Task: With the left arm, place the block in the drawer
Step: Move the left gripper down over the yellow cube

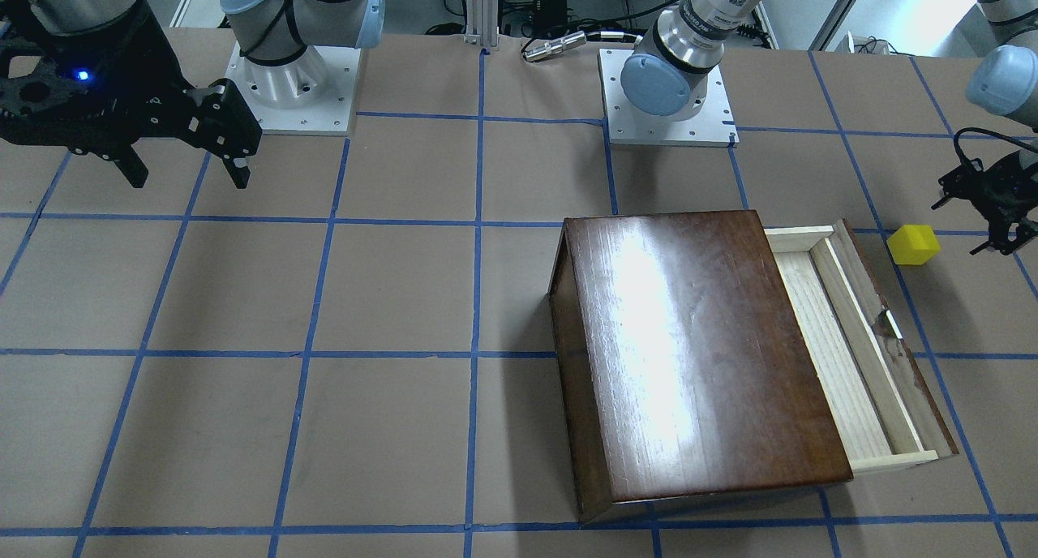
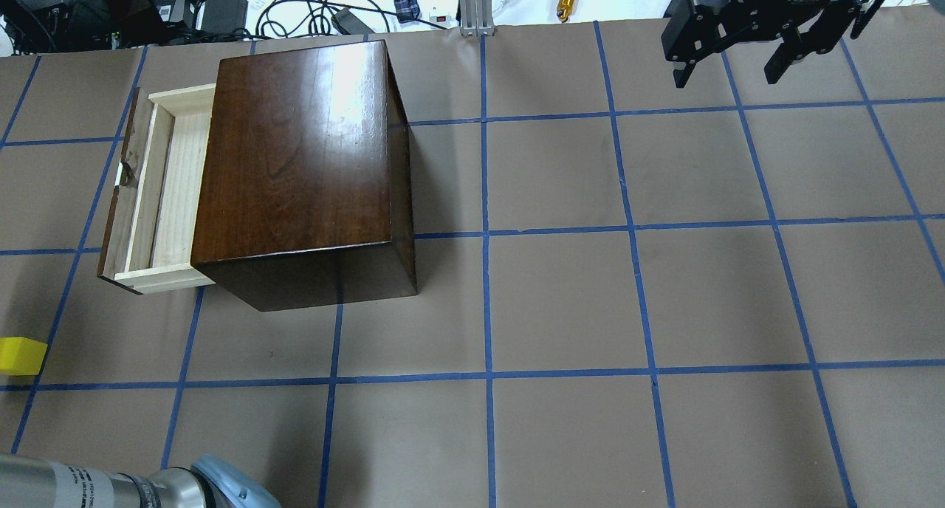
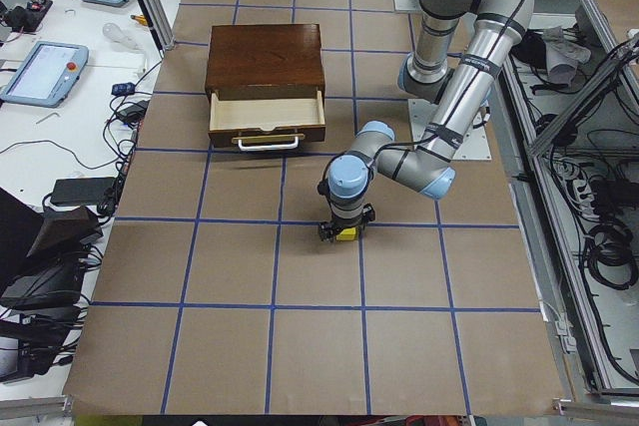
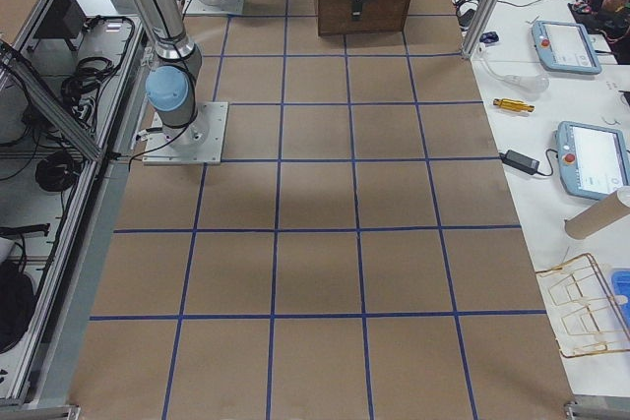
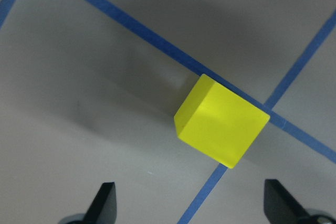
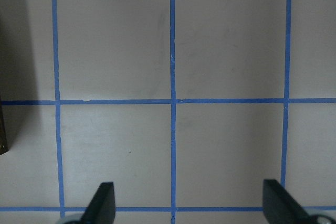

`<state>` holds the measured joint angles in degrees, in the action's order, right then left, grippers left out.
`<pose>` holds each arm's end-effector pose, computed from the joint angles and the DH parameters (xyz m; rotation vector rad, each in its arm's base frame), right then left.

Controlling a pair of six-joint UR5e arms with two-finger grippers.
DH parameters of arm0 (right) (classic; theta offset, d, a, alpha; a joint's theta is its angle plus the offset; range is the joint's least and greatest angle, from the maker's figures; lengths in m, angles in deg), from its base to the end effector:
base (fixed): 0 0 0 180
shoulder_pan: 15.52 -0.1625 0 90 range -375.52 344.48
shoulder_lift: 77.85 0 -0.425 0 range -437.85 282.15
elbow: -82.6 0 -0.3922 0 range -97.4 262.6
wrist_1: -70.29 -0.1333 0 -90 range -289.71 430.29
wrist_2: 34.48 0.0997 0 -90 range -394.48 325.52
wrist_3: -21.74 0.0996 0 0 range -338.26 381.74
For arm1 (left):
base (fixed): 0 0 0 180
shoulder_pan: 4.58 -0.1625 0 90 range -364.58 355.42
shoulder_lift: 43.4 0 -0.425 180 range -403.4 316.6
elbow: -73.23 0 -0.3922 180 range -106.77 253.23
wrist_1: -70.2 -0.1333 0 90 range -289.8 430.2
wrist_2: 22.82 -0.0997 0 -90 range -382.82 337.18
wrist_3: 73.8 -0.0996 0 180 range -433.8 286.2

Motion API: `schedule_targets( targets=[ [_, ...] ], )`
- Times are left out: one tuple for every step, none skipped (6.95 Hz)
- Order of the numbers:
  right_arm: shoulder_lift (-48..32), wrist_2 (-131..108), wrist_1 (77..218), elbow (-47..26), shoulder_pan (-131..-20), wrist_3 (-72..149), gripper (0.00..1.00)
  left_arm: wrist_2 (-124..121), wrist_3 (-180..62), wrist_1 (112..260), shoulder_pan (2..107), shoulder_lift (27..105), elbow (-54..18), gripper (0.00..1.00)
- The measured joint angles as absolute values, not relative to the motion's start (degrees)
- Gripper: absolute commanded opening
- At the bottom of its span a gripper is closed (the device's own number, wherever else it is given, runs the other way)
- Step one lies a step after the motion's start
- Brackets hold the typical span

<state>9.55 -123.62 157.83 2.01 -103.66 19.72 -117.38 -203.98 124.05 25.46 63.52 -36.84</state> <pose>0.1180 -0.5198 0.5418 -0.0053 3.1269 -0.1195 0.4005 -0.3765 0.2324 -1.7938 -2.5498 -0.1216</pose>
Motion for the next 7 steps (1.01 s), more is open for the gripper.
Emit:
schedule_targets(
  targets=[
    [9.53, -123.62, 157.83, 2.01, -103.65, 19.71, 1.00, -117.24, -206.92, 123.99, 25.46, 63.68, -37.49, 1.00],
    [9.52, -123.64, 157.83, 2.01, -103.65, 19.72, 1.00, -117.22, -209.10, 123.94, 25.46, 63.77, -38.27, 0.99],
    [9.53, -123.62, 157.83, 2.01, -103.66, 19.72, 1.00, -117.05, -211.13, 123.89, 25.39, 63.95, -38.83, 0.99],
    [9.54, -123.63, 157.83, 2.01, -103.67, 19.71, 1.00, -116.50, -212.92, 123.87, 25.37, 64.16, -39.12, 0.99],
    [9.54, -123.66, 157.83, 2.01, -103.67, 19.72, 1.00, -115.89, -213.84, 123.89, 25.37, 64.45, -39.21, 0.99],
    [9.55, -123.66, 157.83, 2.01, -103.67, 19.71, 1.00, -115.61, -214.23, 123.90, 25.38, 64.83, -39.24, 0.99],
    [9.54, -123.63, 157.83, 2.01, -103.66, 19.71, 1.00, -115.51, -214.37, 123.90, 25.39, 65.04, -39.32, 0.99]
  ],
)
